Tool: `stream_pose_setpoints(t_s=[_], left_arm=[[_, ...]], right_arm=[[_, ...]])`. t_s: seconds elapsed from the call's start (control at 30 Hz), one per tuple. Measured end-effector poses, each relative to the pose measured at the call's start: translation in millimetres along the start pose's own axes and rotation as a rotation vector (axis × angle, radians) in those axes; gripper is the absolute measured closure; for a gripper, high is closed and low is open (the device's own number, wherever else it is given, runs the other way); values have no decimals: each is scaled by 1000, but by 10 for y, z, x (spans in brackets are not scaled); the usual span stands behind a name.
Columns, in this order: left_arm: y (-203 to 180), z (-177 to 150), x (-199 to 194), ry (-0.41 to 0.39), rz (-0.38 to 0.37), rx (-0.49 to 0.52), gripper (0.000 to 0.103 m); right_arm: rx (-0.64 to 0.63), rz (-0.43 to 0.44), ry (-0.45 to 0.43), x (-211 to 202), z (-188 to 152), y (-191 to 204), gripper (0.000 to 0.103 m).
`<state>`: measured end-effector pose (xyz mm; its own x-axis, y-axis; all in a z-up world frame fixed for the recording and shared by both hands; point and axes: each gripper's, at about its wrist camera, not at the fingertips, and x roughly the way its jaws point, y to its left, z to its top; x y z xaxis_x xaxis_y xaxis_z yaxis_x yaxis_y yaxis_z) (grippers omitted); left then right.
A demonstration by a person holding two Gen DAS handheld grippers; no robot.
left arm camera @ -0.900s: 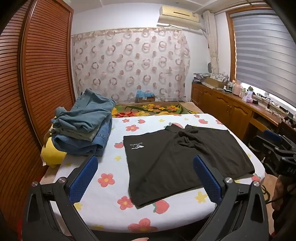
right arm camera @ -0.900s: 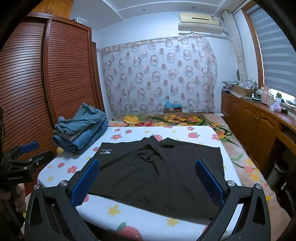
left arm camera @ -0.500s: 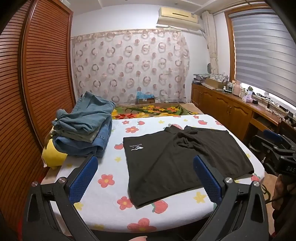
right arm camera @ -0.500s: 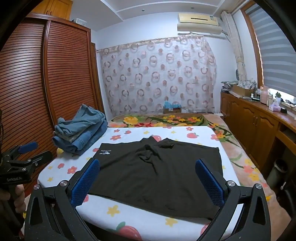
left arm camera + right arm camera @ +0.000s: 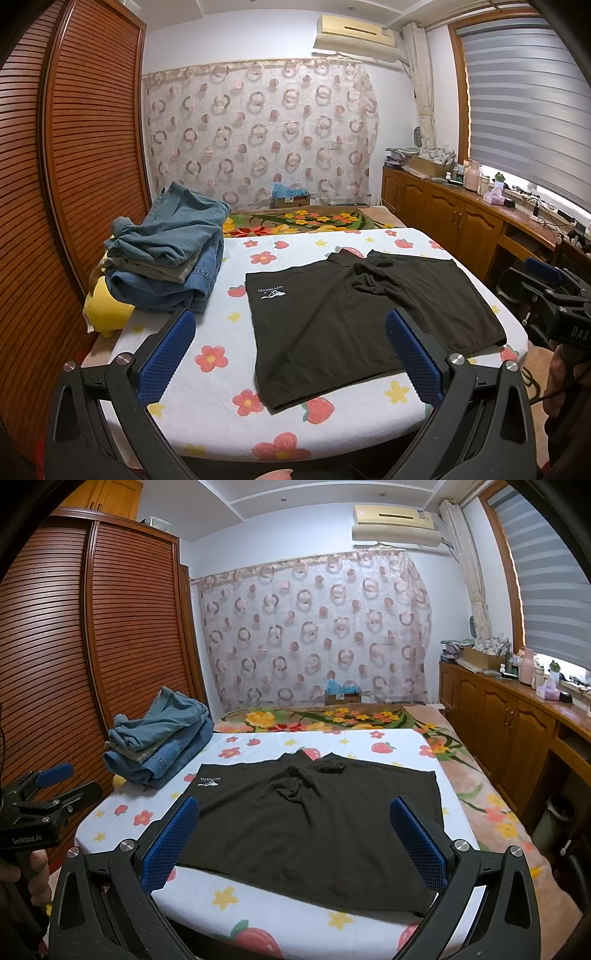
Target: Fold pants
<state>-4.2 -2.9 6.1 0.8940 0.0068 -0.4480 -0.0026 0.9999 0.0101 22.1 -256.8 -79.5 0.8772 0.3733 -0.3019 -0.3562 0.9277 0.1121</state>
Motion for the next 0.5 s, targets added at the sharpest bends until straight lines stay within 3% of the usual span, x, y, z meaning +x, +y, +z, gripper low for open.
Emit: stream_pose_setpoints(t_s=[0.5], left_arm=[[-45,16,-45,-6,1,0,0]], right_arm=[[2,-4,-6,-20,-10,-3,0]])
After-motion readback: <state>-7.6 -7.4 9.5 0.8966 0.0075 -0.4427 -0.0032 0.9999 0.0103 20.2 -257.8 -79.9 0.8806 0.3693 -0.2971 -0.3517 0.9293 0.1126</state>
